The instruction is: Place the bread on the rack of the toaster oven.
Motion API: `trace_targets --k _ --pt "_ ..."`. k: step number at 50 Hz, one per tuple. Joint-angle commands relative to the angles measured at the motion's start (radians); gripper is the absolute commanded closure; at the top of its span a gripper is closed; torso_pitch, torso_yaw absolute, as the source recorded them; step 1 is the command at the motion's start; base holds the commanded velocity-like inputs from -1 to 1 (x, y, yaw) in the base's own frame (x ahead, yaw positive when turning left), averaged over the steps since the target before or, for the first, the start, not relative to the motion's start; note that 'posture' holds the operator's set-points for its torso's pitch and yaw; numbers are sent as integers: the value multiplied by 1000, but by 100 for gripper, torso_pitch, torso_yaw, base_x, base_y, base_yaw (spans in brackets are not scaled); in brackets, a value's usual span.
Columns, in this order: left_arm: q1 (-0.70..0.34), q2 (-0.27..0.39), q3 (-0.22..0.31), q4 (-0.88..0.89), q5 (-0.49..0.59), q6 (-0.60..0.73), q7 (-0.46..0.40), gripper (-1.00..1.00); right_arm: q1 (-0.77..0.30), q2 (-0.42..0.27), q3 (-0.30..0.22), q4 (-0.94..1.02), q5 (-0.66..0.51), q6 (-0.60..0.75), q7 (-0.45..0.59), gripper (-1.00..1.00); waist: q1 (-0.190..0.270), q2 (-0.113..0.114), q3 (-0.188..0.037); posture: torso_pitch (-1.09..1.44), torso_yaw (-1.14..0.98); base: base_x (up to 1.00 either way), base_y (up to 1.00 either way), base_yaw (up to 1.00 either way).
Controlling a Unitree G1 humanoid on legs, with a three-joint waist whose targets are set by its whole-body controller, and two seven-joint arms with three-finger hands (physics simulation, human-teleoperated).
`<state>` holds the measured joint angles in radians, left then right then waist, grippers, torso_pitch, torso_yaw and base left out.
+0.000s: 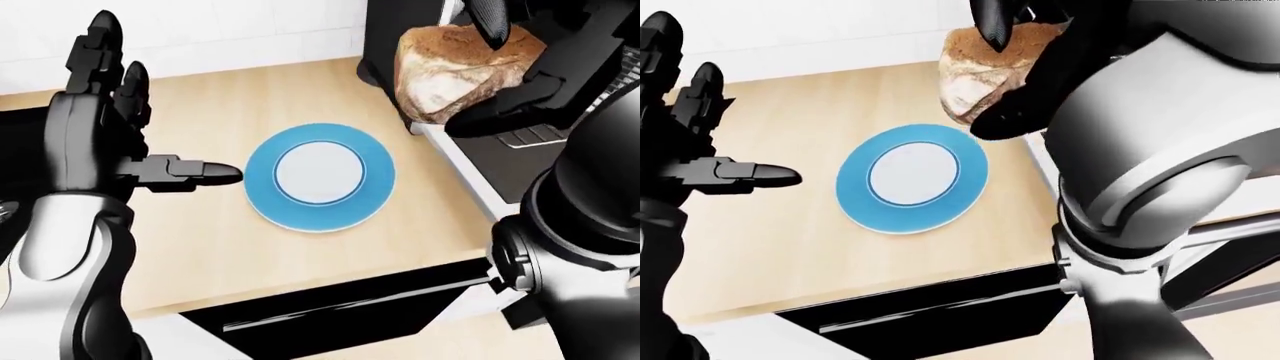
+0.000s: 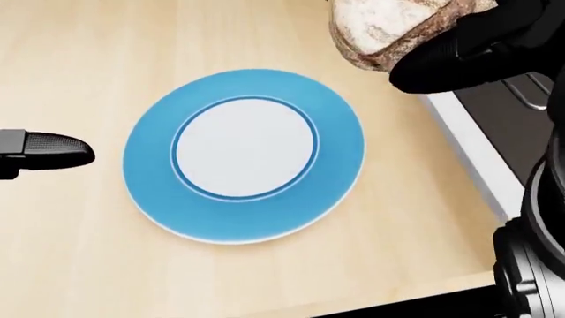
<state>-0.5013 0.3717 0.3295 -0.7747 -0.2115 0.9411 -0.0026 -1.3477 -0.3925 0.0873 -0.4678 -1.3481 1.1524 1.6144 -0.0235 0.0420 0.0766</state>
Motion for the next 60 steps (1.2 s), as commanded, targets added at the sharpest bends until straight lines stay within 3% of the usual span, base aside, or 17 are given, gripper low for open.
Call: trace_targets --k 1,9,20,30,41,51,55,60 --pt "-23 13 5 -21 3 -30 3 -100 -31 -4 -27 6 -12 -44 0 100 0 1 -24 0 0 0 0 0" --pt "-22 11 4 -21 0 -32 2 -100 -64 -60 -72 45 12 -98 0 100 -1 3 -23 0 0 0 0 0" --pt "-21 5 -4 -17 6 -38 1 -100 -85 -264 -58 43 119 -23 0 100 2 -7 -22 0 0 0 0 0" --pt "-19 1 -7 -12 14 -43 -4 -100 -65 -364 -82 31 162 -6 0 100 5 -12 -21 0 0 0 0 0" --pt "-17 -1 -10 -5 20 -49 -6 -100 2 -485 -179 25 214 -21 0 100 10 -20 -21 0 0 0 0 0" --pt "-23 0 -10 -6 25 -41 -10 -100 90 -498 -319 45 211 -99 -2 100 12 -26 -24 0 0 0 0 0" --pt "-25 0 -10 -8 24 -38 -9 -100 129 -519 -352 66 267 -114 -61 100 13 -28 -25 0 0 0 0 0" --pt "-22 -2 -13 -4 27 -42 -9 -100 148 -516 -352 121 353 -123 -188 100 14 -30 -28 0 0 0 0 0"
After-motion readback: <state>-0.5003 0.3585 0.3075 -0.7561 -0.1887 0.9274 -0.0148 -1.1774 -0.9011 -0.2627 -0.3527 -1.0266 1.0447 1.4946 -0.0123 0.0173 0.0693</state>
